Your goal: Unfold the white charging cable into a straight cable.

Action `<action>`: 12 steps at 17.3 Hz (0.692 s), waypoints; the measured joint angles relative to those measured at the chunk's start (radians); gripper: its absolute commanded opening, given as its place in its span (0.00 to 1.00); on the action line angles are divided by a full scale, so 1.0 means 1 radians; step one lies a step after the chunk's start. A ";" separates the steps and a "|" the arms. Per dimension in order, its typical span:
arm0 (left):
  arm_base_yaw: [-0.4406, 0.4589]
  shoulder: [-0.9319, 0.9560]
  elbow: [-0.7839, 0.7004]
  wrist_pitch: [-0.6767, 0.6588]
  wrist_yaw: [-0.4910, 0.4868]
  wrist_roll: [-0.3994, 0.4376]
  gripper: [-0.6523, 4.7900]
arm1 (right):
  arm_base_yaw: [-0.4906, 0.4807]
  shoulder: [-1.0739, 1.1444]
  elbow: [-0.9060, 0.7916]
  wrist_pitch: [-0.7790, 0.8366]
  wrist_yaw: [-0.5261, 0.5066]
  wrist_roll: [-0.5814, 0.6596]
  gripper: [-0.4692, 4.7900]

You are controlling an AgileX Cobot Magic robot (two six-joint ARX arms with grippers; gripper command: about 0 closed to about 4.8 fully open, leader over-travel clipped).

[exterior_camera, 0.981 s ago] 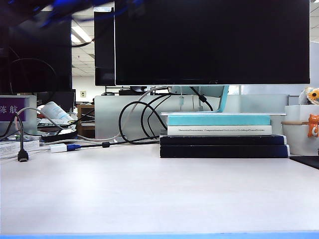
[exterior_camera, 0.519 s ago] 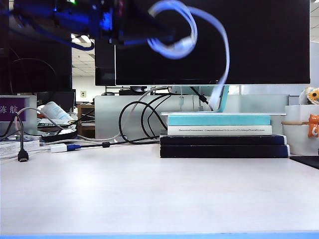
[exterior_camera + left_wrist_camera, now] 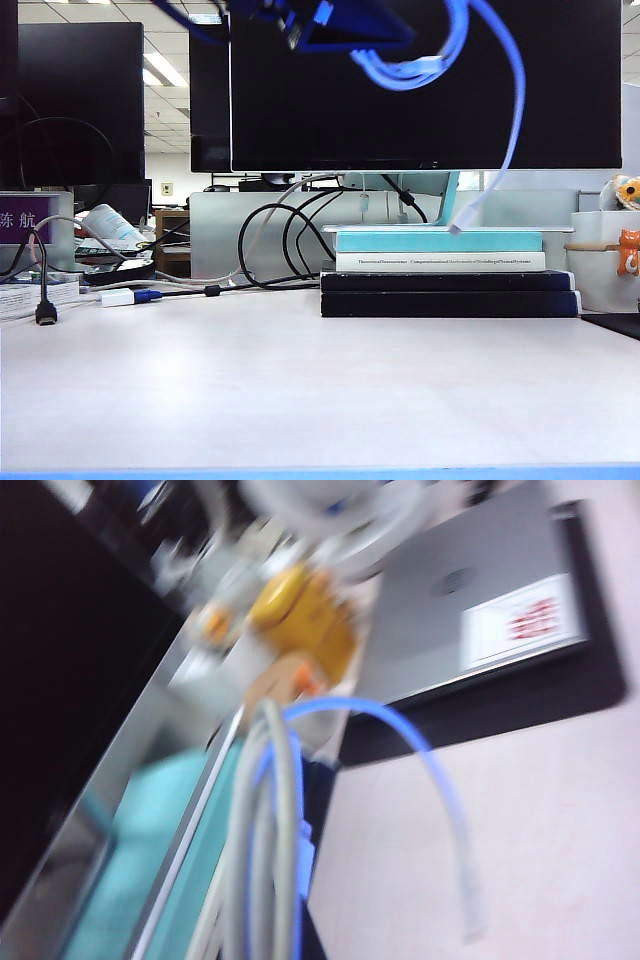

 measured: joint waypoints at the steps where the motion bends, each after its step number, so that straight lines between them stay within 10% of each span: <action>1: -0.003 -0.051 0.000 -0.087 0.021 0.071 0.11 | -0.002 0.000 0.000 -0.089 0.000 -0.084 0.32; 7: -0.056 -0.140 0.000 -0.390 0.116 0.181 0.11 | -0.002 0.023 0.000 -0.260 -0.013 -0.266 0.32; 12: -0.205 -0.141 0.000 -0.457 -0.076 0.342 0.11 | -0.001 0.040 0.000 -0.321 -0.115 -0.288 0.32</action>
